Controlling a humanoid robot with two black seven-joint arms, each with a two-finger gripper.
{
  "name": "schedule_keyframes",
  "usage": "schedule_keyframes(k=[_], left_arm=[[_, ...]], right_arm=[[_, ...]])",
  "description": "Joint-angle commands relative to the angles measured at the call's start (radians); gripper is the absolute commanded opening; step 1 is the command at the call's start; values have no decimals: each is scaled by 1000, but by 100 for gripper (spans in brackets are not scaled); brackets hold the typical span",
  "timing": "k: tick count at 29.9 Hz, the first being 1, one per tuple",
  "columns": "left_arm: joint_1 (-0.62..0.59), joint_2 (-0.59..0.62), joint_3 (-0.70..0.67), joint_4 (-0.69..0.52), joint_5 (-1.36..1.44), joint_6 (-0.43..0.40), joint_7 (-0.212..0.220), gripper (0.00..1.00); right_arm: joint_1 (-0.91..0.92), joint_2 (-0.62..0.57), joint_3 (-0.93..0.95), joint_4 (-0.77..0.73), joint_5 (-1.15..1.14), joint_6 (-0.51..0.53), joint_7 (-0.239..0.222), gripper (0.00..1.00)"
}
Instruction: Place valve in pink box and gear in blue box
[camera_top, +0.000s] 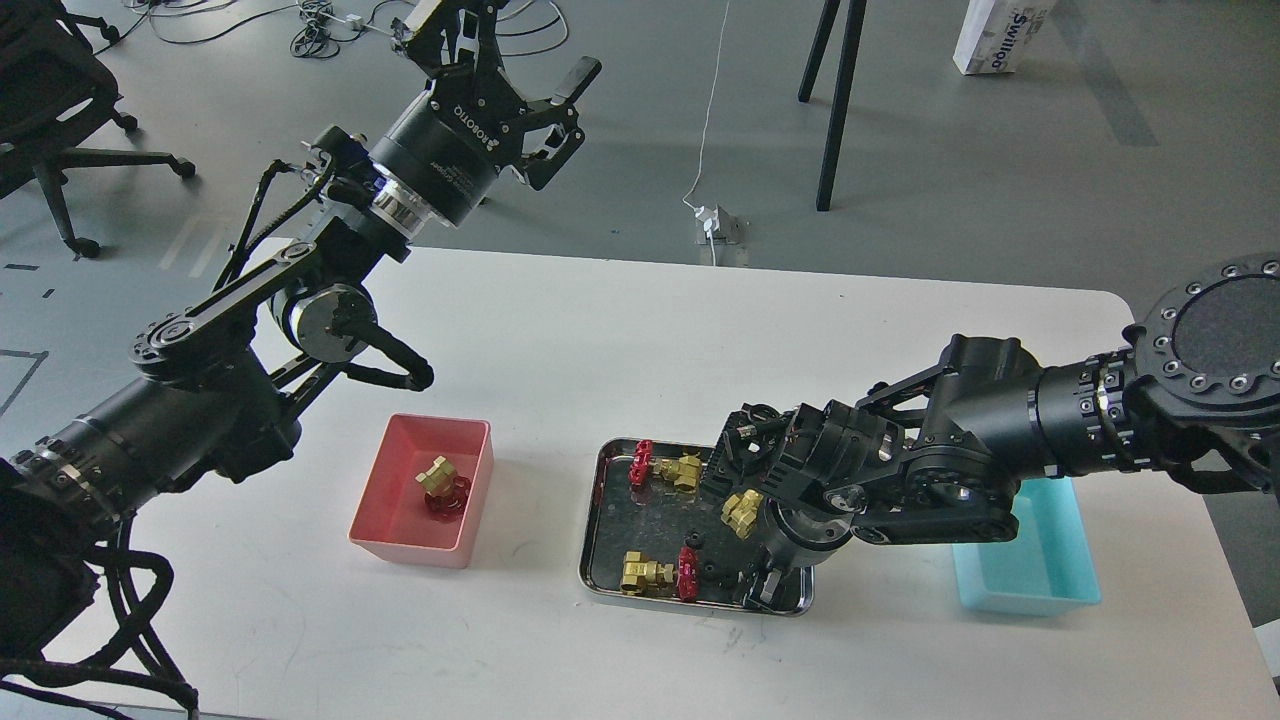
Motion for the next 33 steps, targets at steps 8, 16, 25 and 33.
schedule_keyframes(k=[8, 16, 25, 33], left_arm=[[11, -4, 0, 0, 0, 0, 0, 90], [14, -4, 0, 0, 0, 0, 0, 90], [14, -7, 0, 0, 0, 0, 0, 91], [12, -12, -2, 0, 0, 0, 0, 91]], right_arm=[[3, 0, 2, 3, 0, 0, 1, 13], [11, 0, 5, 9, 1, 0, 1, 9], [40, -14, 64, 12, 12, 0, 6, 9], [118, -104, 193, 36, 113, 0, 6, 9]])
